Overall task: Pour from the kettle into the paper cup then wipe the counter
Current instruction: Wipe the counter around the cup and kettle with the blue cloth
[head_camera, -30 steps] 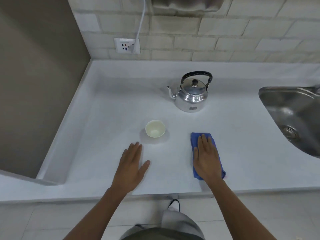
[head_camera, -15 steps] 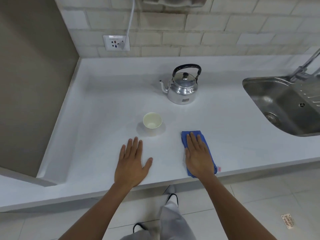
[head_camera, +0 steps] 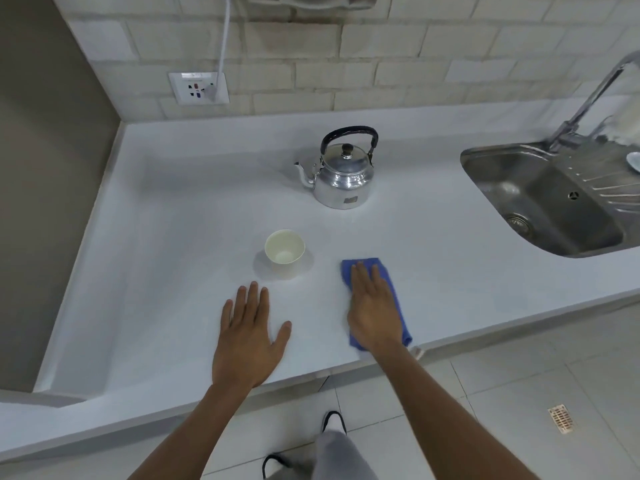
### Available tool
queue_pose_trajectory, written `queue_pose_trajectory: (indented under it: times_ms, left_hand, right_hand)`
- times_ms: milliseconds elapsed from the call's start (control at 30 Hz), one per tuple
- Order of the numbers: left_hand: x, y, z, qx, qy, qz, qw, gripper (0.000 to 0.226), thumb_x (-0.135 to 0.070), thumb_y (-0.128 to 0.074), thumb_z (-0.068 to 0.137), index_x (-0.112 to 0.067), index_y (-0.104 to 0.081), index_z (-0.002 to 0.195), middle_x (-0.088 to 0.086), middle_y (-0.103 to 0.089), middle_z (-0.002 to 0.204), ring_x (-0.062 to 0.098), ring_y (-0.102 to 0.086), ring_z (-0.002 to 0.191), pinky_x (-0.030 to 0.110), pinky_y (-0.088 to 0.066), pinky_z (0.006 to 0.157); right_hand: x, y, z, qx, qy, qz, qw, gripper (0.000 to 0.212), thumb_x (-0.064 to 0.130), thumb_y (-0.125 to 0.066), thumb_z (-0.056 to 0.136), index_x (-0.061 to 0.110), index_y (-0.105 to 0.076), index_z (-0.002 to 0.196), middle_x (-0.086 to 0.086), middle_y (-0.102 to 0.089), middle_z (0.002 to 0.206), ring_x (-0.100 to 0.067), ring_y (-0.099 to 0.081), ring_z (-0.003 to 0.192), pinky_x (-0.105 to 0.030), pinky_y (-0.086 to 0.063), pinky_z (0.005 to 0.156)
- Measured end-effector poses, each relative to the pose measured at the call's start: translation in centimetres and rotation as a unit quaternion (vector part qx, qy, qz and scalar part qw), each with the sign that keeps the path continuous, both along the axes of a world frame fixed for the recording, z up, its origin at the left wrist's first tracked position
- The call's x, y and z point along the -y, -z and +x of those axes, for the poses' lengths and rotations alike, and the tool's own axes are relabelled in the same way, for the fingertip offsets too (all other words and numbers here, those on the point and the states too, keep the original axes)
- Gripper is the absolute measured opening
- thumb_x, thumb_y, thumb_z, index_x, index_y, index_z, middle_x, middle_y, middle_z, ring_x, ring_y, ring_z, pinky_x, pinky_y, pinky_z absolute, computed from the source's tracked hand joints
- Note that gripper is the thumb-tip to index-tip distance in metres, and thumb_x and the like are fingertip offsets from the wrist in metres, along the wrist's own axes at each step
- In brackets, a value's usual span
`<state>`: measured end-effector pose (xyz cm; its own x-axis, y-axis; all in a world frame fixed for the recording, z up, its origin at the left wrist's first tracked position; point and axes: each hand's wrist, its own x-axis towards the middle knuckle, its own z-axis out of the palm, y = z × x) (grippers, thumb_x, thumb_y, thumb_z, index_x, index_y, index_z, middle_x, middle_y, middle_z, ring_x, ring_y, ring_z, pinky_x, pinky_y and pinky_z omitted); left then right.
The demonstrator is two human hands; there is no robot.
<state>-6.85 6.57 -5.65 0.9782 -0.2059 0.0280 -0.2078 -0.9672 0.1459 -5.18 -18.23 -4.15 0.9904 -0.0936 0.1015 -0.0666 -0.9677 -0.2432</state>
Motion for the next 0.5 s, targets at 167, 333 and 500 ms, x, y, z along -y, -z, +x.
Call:
queue_pose_trajectory:
  times_ms: [167,333,500]
  left_hand:
    - [0.0,0.2,-0.2,0.003,-0.003,0.002,1.0,0.084,-0.066,-0.015,0.099,-0.009,-0.015,0.159,0.01,-0.006,0.168,0.025,-0.002,0.155,0.045,-0.006,0.125]
    - [0.5,0.2,-0.6,-0.004,-0.014,0.003,1.0,0.08,-0.062,-0.017,0.101,-0.006,-0.023,0.158,0.014,-0.013,0.167,0.029,-0.008,0.155,0.049,-0.011,0.124]
    - [0.8,0.3,-0.9,0.011,-0.024,0.001,1.0,0.077,-0.06,-0.02,0.101,-0.007,-0.027,0.157,0.013,-0.018,0.166,0.03,-0.013,0.154,0.05,-0.016,0.124]
  right_hand:
    - [0.9,1.5,-6.0,0.01,-0.133,0.019,0.991,0.061,0.007,-0.033,0.089,0.008,-0.033,0.15,-0.005,-0.031,0.156,-0.025,-0.021,0.147,-0.038,-0.023,0.118]
    - [8.0,0.8,-1.0,-0.005,-0.018,-0.016,1.0,0.056,0.003,-0.031,0.087,-0.008,-0.04,0.141,-0.022,-0.04,0.148,-0.044,-0.037,0.136,-0.046,-0.026,0.116]
    - [1.5,-0.3,2.3,-0.007,0.015,-0.01,1.0,0.07,0.001,-0.043,0.081,0.001,-0.029,0.15,-0.013,-0.03,0.156,-0.04,-0.019,0.145,-0.042,-0.02,0.118]
